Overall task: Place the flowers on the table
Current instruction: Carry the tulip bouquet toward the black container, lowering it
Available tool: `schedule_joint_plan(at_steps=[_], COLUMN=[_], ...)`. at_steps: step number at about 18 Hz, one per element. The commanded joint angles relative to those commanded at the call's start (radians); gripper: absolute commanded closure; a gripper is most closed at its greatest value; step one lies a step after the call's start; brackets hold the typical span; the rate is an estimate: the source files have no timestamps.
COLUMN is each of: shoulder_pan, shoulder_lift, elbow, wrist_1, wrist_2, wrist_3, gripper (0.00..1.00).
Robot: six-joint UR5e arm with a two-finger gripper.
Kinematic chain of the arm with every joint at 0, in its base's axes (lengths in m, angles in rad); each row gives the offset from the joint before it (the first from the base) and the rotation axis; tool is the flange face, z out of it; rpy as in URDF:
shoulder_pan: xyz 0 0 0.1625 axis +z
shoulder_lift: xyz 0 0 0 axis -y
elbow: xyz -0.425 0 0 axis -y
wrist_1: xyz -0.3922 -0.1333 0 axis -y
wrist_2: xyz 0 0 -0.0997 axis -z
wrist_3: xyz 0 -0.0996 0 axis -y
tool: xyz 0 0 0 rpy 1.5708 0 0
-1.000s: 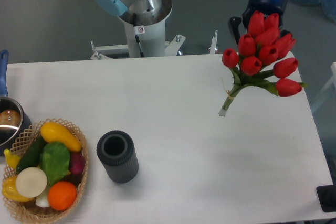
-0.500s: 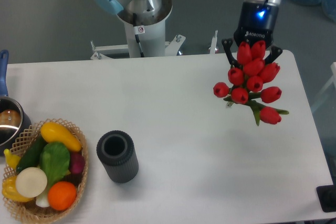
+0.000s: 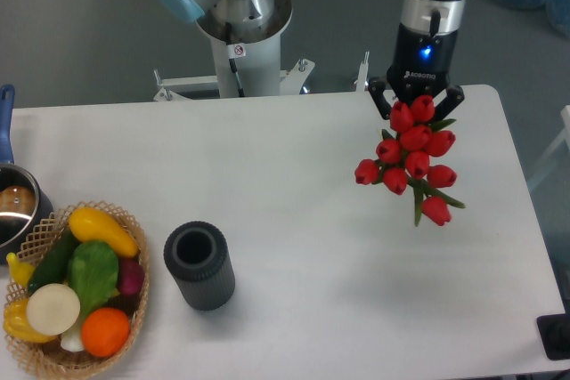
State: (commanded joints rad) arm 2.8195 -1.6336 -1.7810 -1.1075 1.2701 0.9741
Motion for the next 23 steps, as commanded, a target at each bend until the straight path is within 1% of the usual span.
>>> schedule_joint_plan(at_steps=[2, 4, 7, 8, 12, 14, 16, 19, 21, 23], shoulder_pan=[-0.003, -0.009, -0.057, -0.063, -0.091, -0.097, -0.117, -0.124, -0.124, -0.141], shoulder_lift=[-0.012, -0.032, -0.066, -0.072, -0.135, -0.141, -0.158, -0.178, -0.193, -0.216], elbow=[-0.002, -0.008, -0.005, -0.006, -0.005, -0.006, -0.003, -0.002, 0.0, 0.003], wrist_1=[-0.003, -0.032, -0.045, -0.046, -0.051, -0.051, -0.051, -0.049, -0.049, -0.048], wrist_2=[0.006, 0.066, 0.129, 0.136, 0.138, 0.152, 0.166, 0.184, 0.187, 0.205], wrist_3=[0.0, 0.003, 0.017, 0.015, 0.014, 0.014, 0.012, 0.011, 0.006, 0.006], gripper=[0.75, 0.75, 0.75, 0.75, 0.75, 0.75, 0.75, 0.75, 0.75, 0.75])
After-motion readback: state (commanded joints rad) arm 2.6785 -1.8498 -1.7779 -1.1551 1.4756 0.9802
